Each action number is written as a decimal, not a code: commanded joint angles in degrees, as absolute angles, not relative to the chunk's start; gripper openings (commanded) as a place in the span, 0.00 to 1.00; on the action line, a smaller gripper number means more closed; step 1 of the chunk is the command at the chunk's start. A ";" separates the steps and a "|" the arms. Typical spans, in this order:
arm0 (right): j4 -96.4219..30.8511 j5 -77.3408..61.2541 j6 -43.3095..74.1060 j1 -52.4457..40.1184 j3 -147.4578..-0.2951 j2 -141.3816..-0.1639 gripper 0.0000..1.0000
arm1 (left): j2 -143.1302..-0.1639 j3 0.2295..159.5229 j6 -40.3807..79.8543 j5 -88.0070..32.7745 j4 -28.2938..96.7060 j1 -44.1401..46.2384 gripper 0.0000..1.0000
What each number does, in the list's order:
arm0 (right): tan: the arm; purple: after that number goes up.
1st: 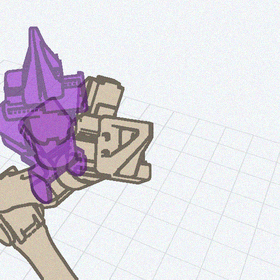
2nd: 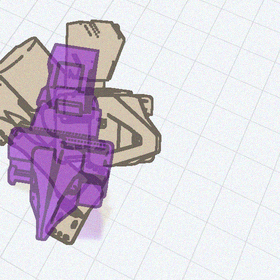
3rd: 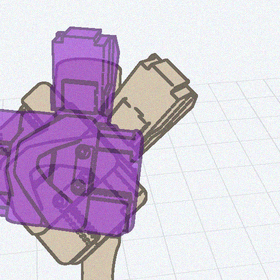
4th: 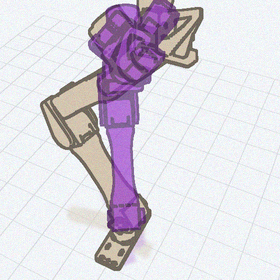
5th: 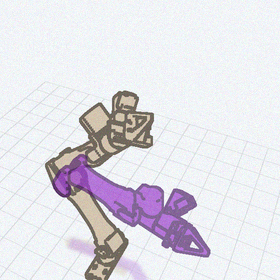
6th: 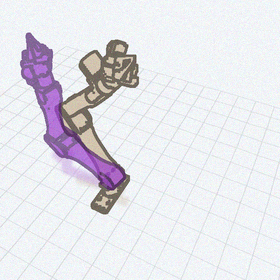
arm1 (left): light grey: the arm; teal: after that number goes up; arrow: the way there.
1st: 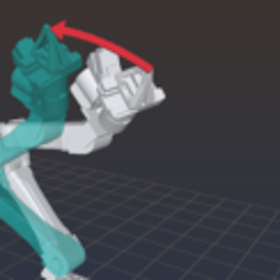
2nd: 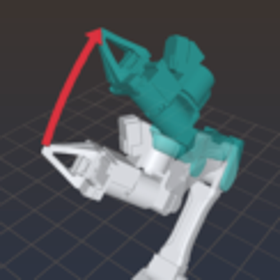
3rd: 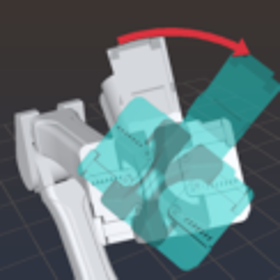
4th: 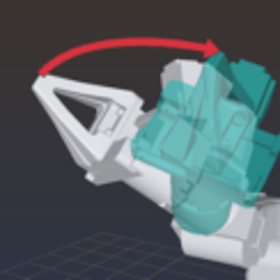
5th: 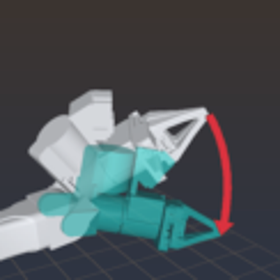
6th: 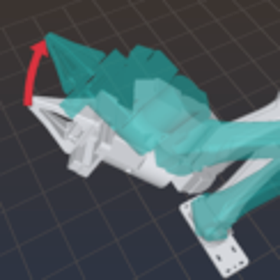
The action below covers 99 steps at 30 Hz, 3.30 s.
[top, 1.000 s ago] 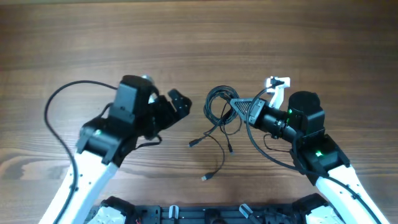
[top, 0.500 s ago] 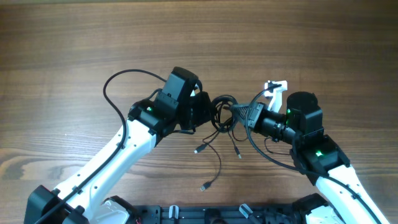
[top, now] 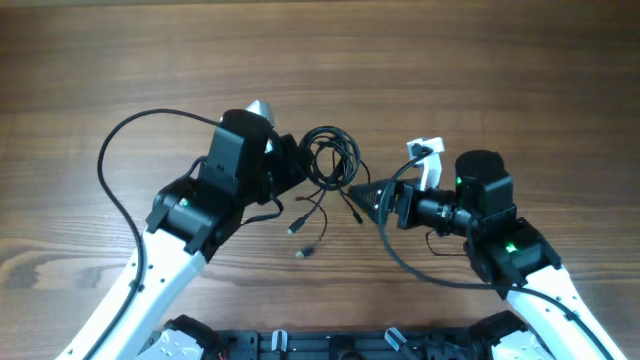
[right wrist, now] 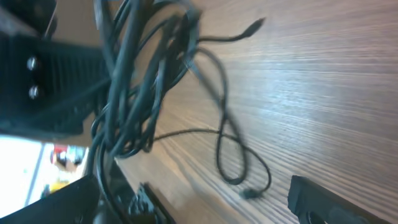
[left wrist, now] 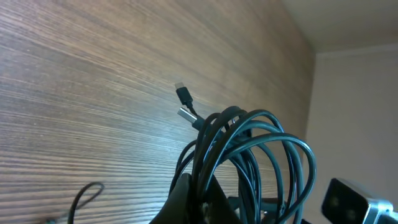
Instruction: Untangle cables
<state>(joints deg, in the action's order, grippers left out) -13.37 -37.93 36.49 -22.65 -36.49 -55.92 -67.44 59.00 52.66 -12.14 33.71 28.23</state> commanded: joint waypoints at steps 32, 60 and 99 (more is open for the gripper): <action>4.67 -33.58 36.05 -38.24 -37.06 -62.54 0.04 | -61.87 59.27 65.98 19.79 47.97 35.81 0.04; 8.82 -25.56 52.51 -31.62 -37.06 -63.18 0.04 | -61.84 59.27 30.20 -8.84 37.71 35.77 0.04; 10.48 -45.12 27.66 -31.64 -37.06 -63.26 0.05 | -70.30 56.97 31.03 -38.09 43.48 12.14 0.94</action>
<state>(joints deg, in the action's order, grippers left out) 9.76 -43.72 26.44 -31.81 -36.53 -63.11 -67.24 58.74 34.57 -26.76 45.82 12.40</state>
